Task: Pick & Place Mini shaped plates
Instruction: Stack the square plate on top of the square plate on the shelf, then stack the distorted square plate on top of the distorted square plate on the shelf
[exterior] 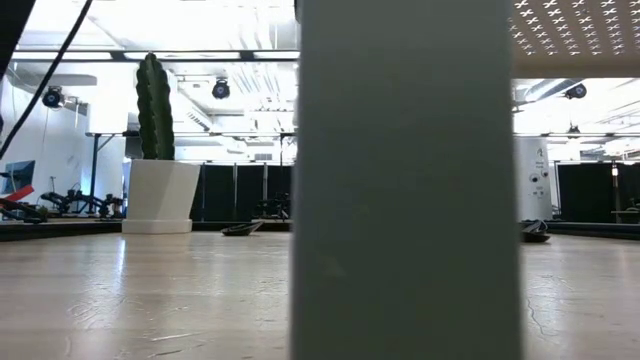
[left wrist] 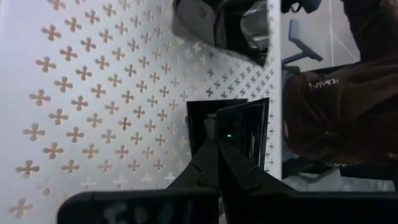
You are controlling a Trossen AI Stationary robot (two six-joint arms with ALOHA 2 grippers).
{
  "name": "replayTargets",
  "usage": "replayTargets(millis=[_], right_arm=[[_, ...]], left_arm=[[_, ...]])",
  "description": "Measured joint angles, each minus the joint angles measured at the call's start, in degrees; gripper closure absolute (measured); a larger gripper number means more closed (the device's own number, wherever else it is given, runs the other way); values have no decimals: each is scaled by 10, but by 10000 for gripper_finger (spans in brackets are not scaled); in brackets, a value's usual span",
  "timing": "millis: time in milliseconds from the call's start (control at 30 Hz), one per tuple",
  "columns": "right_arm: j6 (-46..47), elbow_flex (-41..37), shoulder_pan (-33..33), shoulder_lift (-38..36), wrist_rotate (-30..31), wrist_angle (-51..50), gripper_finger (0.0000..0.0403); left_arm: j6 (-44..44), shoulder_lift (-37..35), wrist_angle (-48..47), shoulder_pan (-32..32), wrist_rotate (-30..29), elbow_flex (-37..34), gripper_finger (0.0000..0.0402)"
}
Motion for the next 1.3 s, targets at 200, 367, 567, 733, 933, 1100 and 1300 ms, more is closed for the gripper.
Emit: replayTargets(millis=[200,367,567,733,933,1100,1300], right_arm=[[-1,0,0,0,0,0,318],[0,0,0,0,0,0,314],[0,0,0,0,0,0,323],[0,0,0,0,0,0,333],[0,0,0,0,0,0,330],[0,0,0,1,0,0,321],[-1,0,0,3,0,1,314]], left_arm=[[1,-1,3,0,0,0,401],[10,-1,1,0,-6,0,396],[11,-1,1,1,-9,0,370],[11,-2,1,3,-9,0,347],[35,-12,-1,14,-2,0,344],[75,-39,-11,26,-6,2,346],[141,-86,-39,35,-139,5,348]])
